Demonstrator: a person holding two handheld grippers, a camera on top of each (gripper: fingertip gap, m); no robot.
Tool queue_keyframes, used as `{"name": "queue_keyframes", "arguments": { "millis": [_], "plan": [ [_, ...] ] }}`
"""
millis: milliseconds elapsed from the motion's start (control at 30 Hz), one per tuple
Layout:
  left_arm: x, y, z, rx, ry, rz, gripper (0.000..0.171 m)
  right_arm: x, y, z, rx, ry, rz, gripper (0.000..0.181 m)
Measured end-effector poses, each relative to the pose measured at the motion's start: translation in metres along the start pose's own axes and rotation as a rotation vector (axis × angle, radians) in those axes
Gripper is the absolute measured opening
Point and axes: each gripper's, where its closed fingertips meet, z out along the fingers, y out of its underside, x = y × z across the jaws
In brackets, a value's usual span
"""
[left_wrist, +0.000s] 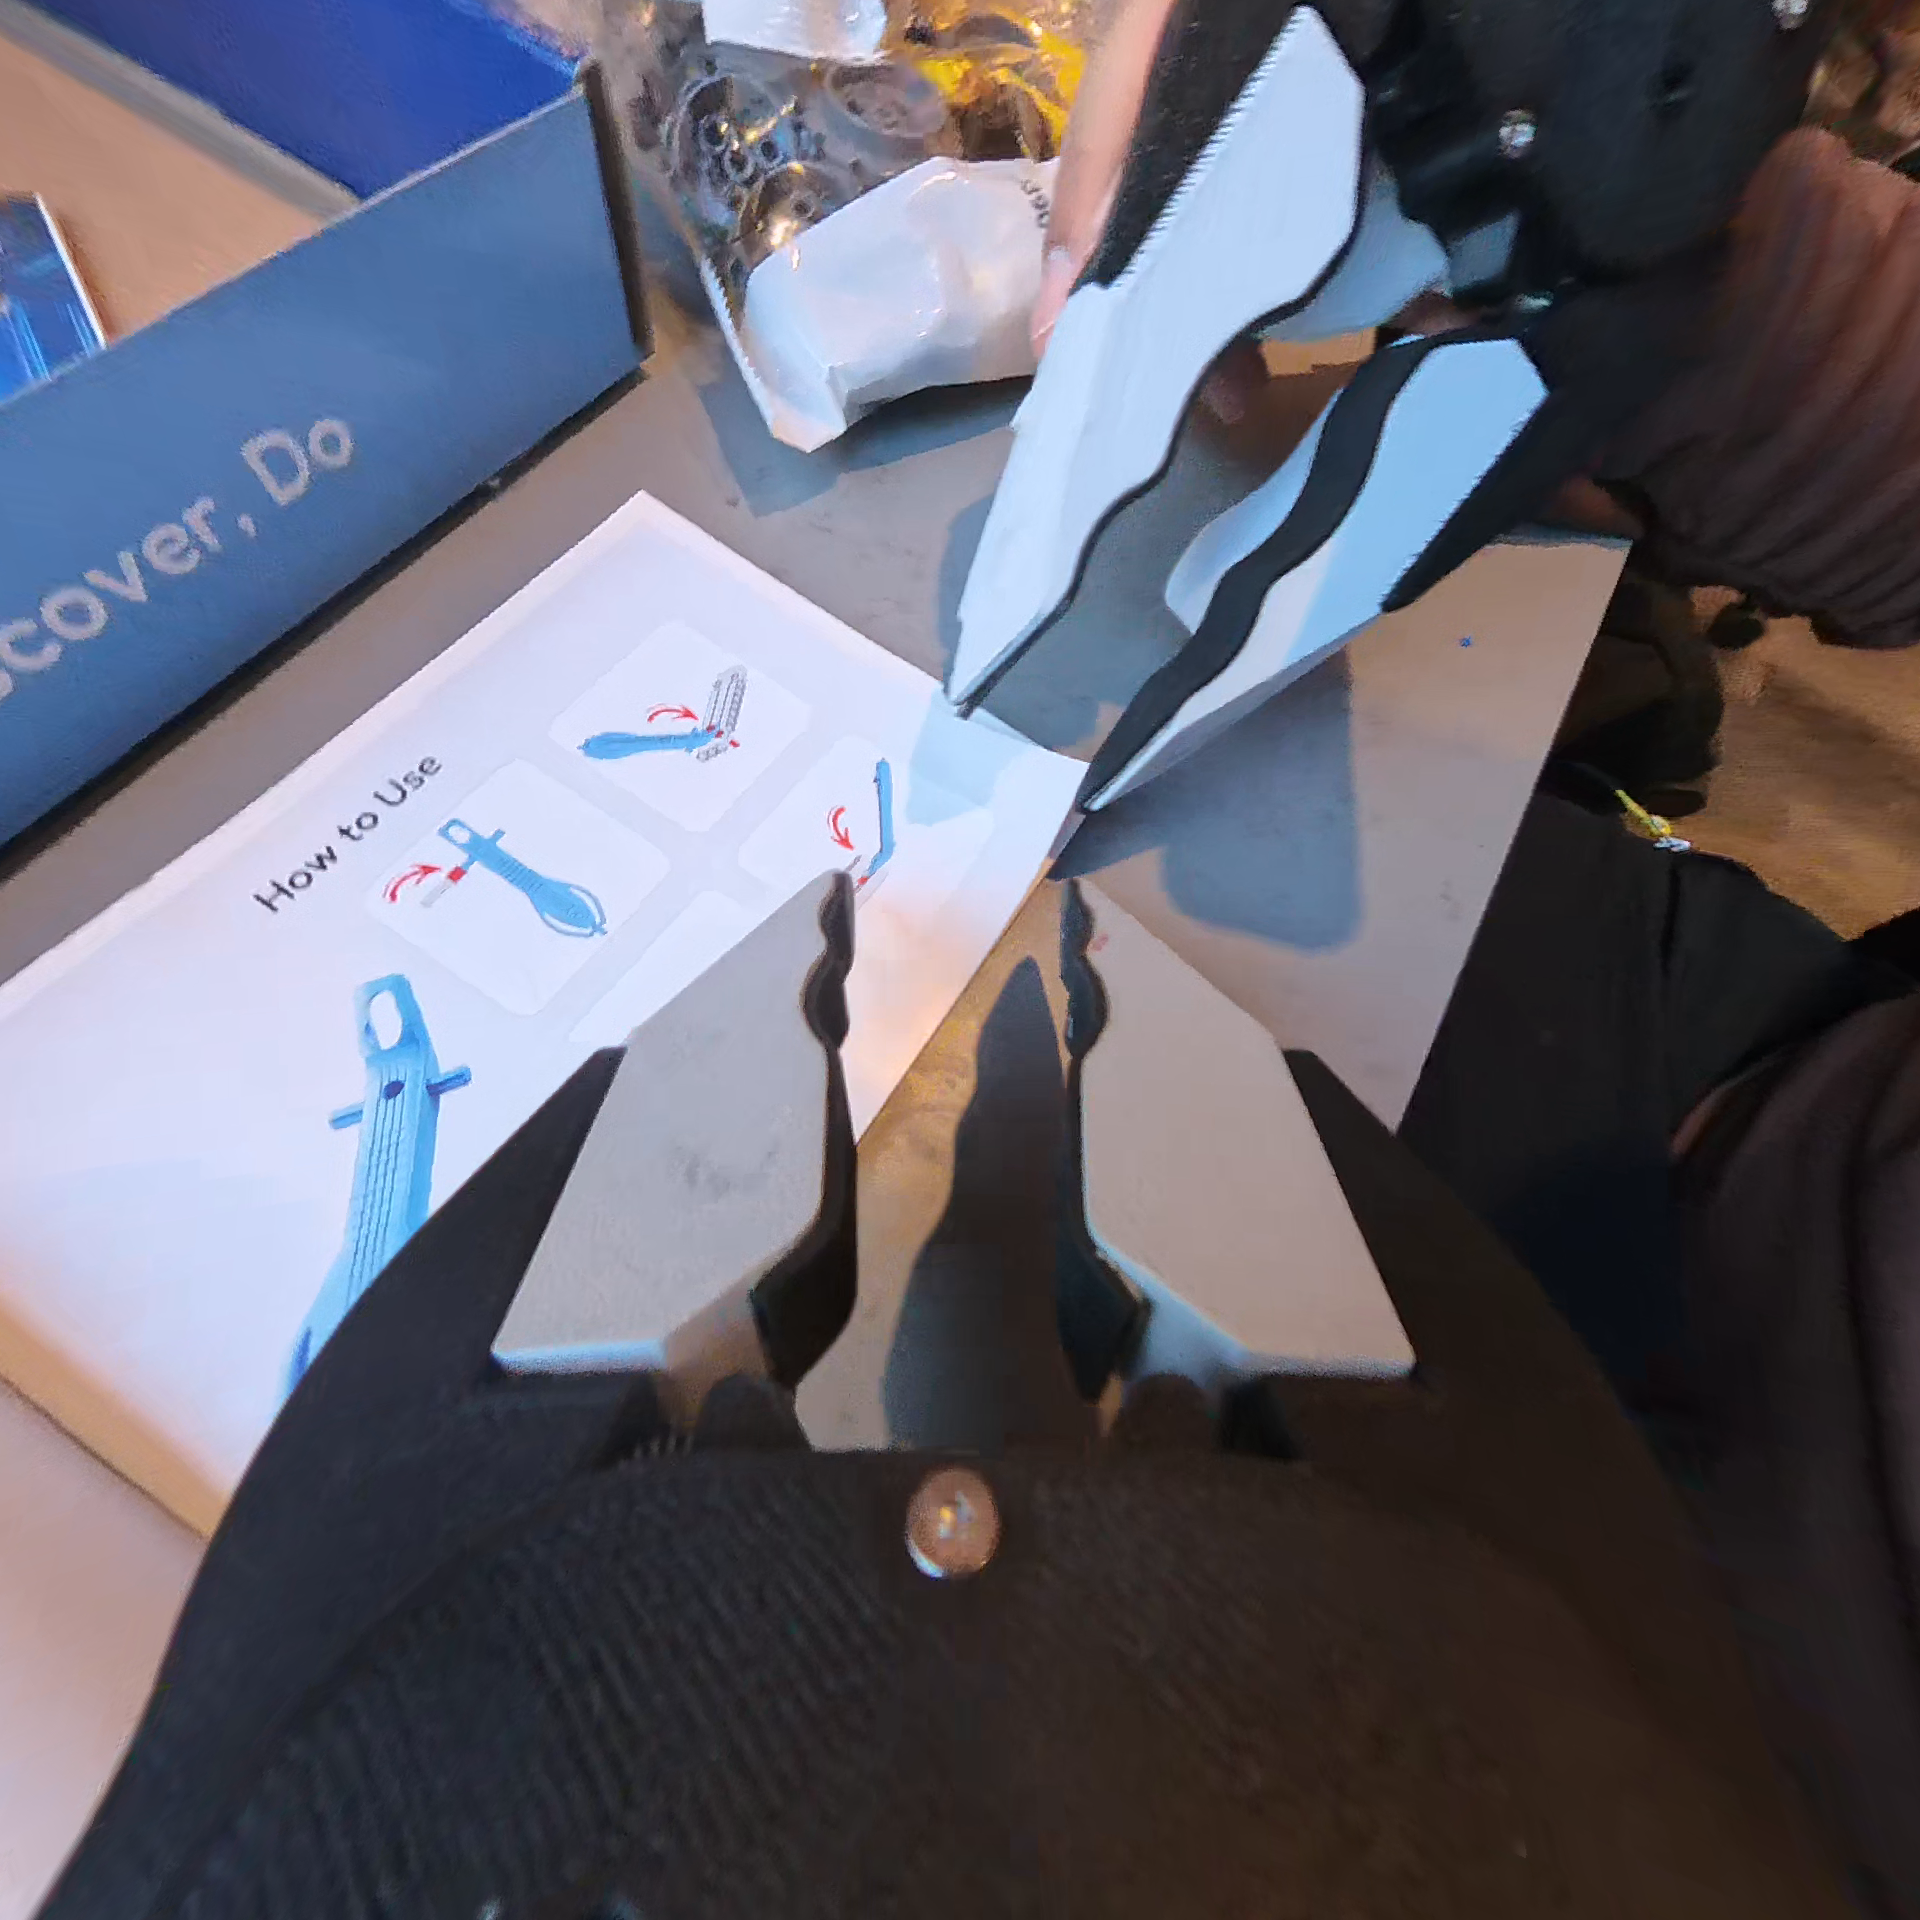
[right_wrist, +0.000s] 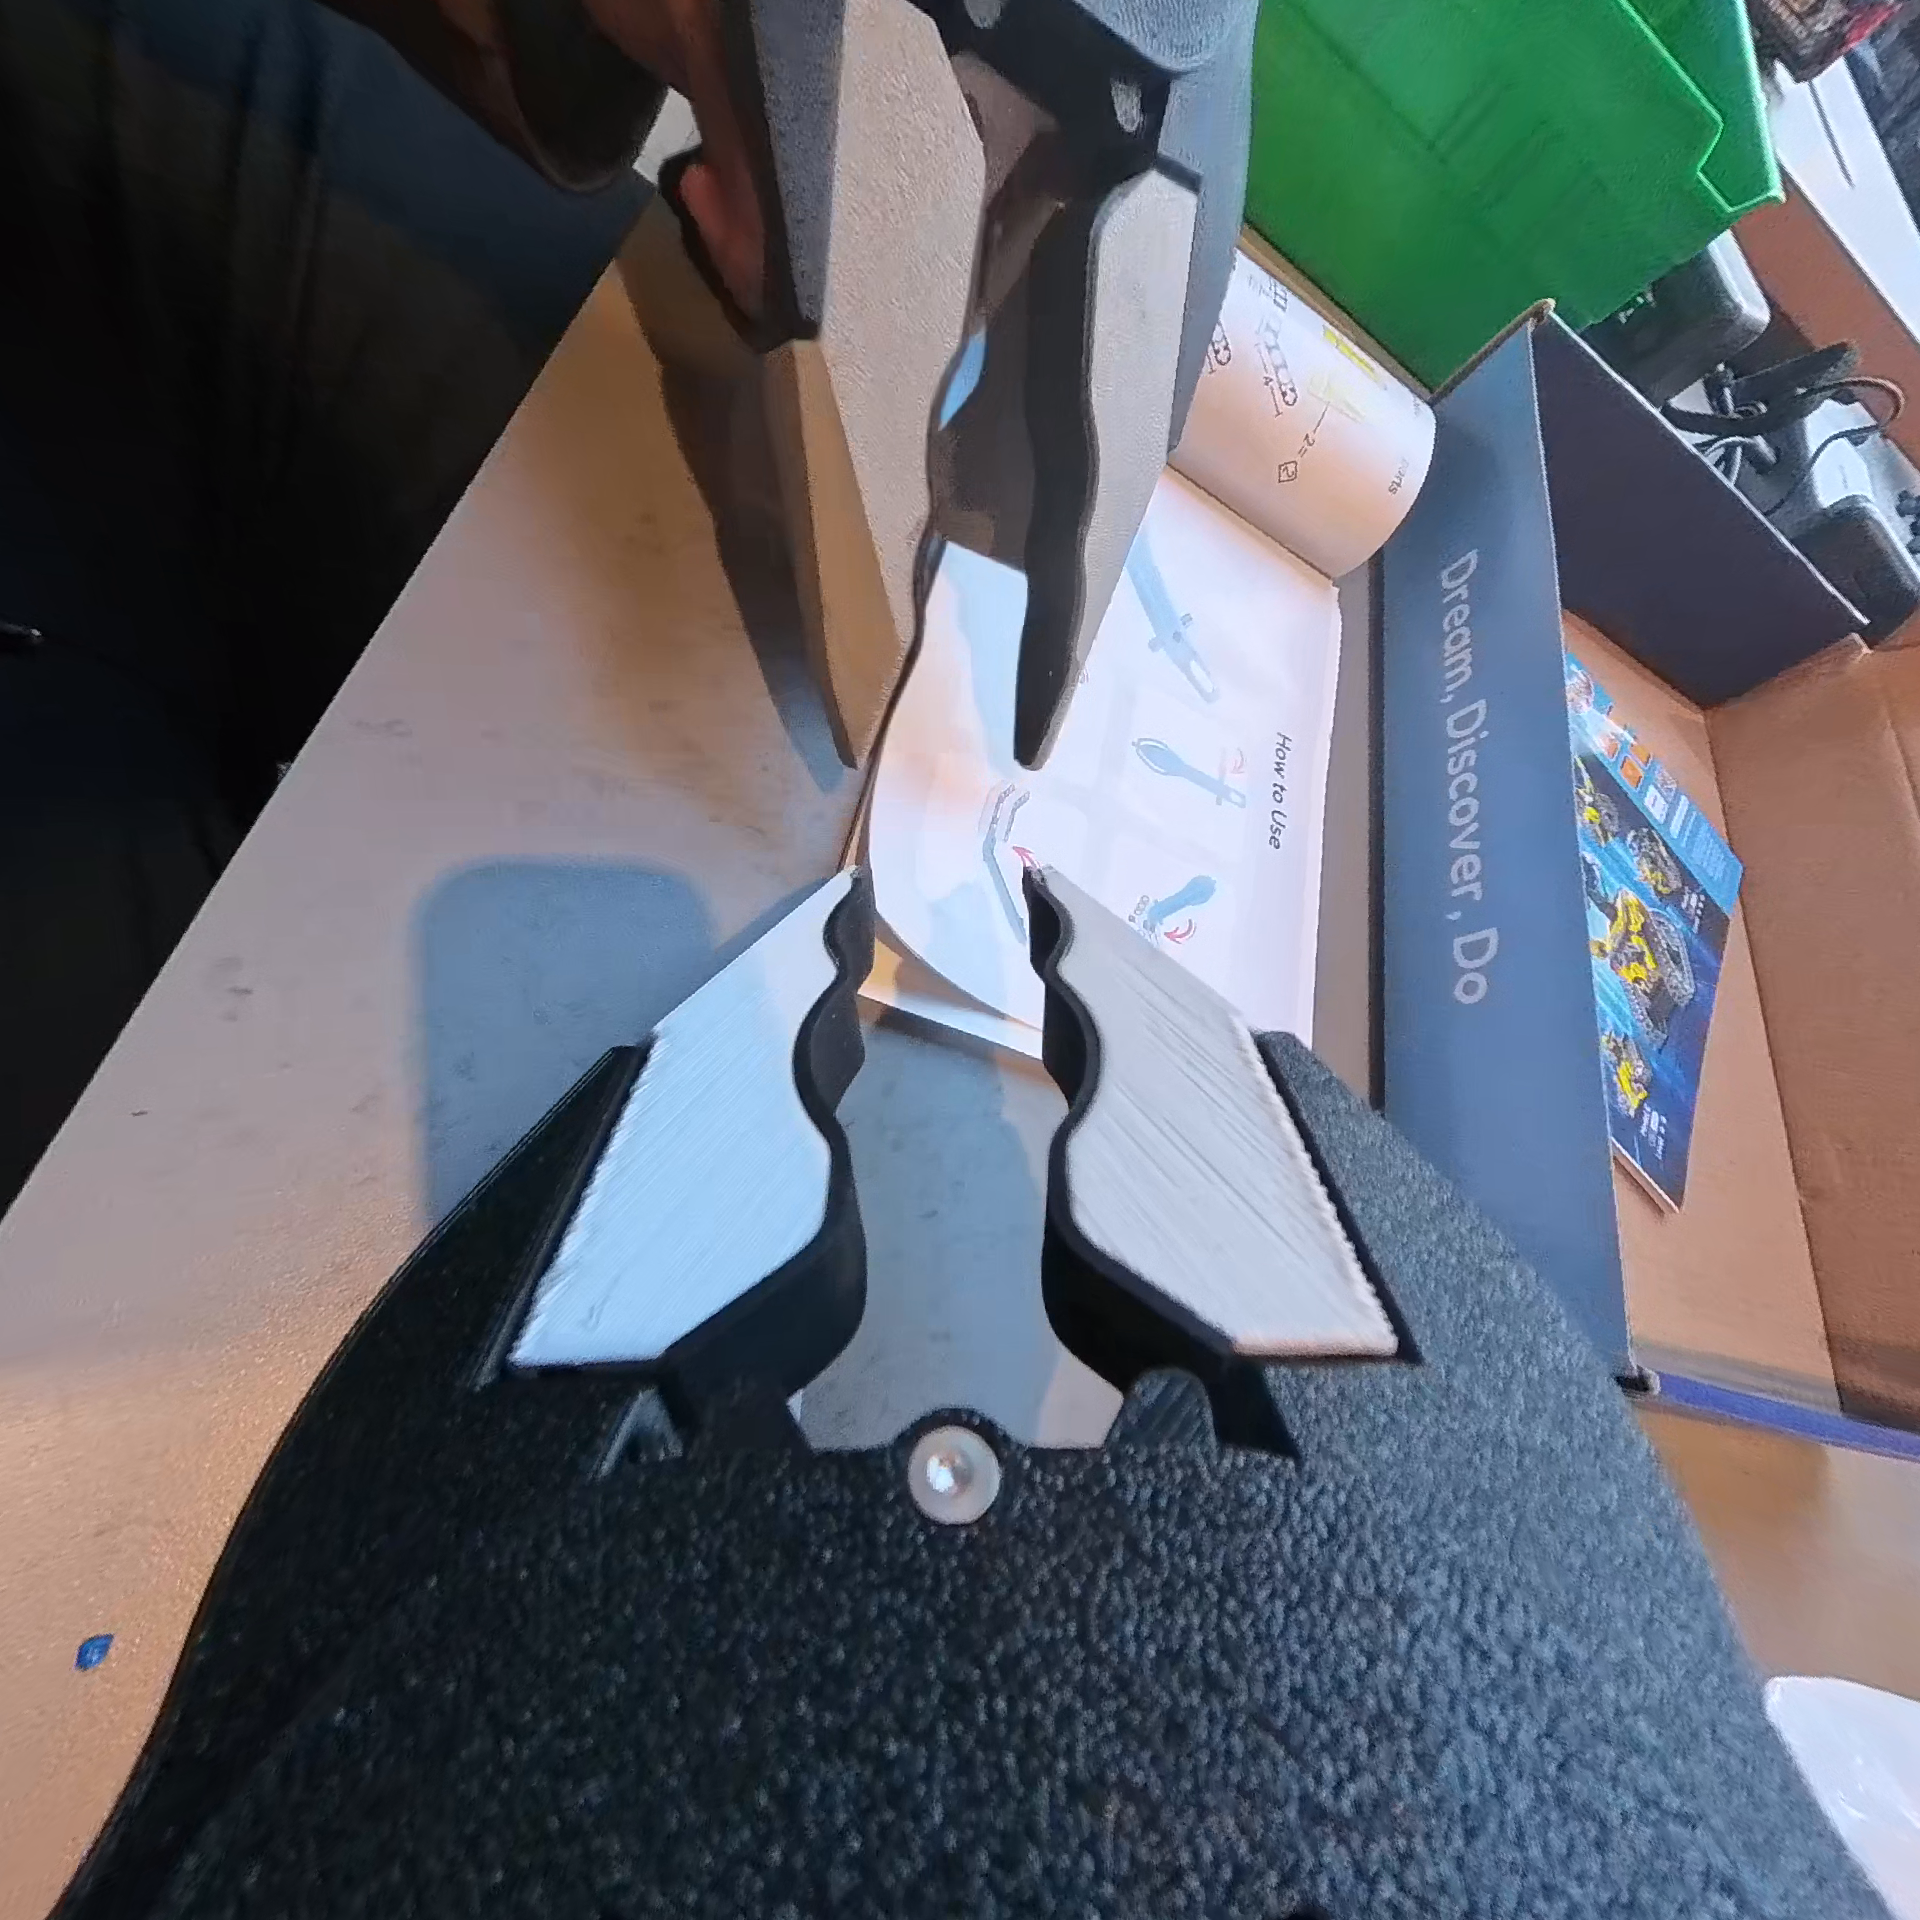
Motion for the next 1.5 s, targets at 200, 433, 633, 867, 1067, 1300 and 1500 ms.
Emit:
{"name": "queue_keyframes", "arguments": {
  "millis": [200, 433, 633, 867, 1067, 1300, 1500],
  "plan": [
    [-0.001, 0.002, 0.007, -0.043, -0.034, 0.097, 0.038, 0.000, 0.000, 0.000, 0.002, 0.000, 0.006, 0.029],
    [-0.007, 0.000, 0.010, -0.048, -0.053, 0.114, 0.039, 0.001, 0.000, -0.001, 0.003, 0.001, 0.007, 0.030],
    [-0.005, 0.000, 0.010, -0.041, -0.035, 0.115, 0.041, 0.001, 0.000, -0.001, 0.002, 0.002, 0.007, 0.030],
    [-0.007, 0.003, 0.012, -0.067, -0.049, 0.118, 0.041, 0.002, -0.001, -0.001, 0.006, 0.005, 0.007, 0.030],
    [-0.008, 0.001, 0.010, -0.051, -0.026, 0.078, 0.042, -0.001, 0.003, 0.001, -0.013, -0.006, 0.002, 0.031],
    [-0.008, 0.000, 0.010, -0.046, -0.014, 0.064, 0.042, 0.000, 0.004, 0.002, -0.018, -0.001, 0.002, 0.032],
    [-0.011, -0.002, 0.007, -0.026, -0.030, 0.052, 0.041, 0.004, 0.001, -0.001, -0.004, 0.013, 0.015, 0.033]
  ]
}}
